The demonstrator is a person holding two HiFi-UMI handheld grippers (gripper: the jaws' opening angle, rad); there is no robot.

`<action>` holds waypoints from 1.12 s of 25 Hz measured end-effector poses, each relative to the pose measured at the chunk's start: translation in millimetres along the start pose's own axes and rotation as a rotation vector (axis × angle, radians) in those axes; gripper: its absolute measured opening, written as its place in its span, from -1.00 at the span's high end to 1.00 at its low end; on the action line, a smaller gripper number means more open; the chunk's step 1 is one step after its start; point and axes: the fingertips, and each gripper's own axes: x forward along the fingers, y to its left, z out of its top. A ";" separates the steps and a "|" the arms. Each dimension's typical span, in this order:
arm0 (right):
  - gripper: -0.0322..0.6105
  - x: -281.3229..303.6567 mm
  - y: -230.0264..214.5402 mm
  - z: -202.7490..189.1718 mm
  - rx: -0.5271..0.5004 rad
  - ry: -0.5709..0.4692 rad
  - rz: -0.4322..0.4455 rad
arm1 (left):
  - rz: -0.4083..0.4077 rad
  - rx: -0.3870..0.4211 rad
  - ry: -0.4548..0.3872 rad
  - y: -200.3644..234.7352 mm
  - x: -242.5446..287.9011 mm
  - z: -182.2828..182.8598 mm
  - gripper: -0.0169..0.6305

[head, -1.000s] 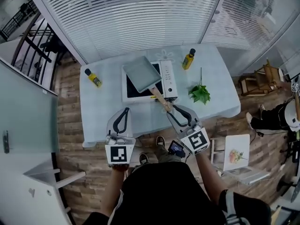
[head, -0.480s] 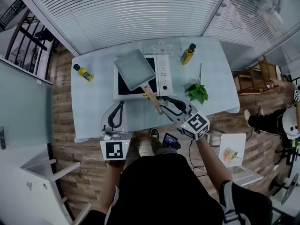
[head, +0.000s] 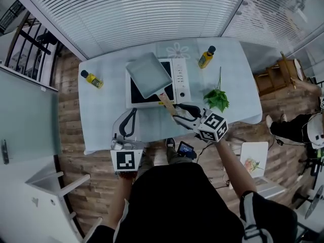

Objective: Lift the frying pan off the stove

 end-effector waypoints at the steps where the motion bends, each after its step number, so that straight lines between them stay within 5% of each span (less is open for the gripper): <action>1: 0.31 1.2 -1.2 -2.2 0.014 0.008 0.009 | -0.005 0.003 0.001 -0.9 1.0 -0.8 0.90; 13: 0.06 19.8 -7.9 -42.6 0.300 0.143 0.243 | 0.009 -0.009 0.040 2.7 -3.4 -12.5 0.90; 19: 0.04 34.4 -12.2 -44.9 0.530 0.113 0.352 | 0.035 -0.010 0.037 6.9 -7.1 -13.3 0.90; 28: 0.04 53.0 -8.9 -40.1 0.665 0.057 0.428 | 0.059 -0.009 0.054 11.5 -10.2 -19.8 0.90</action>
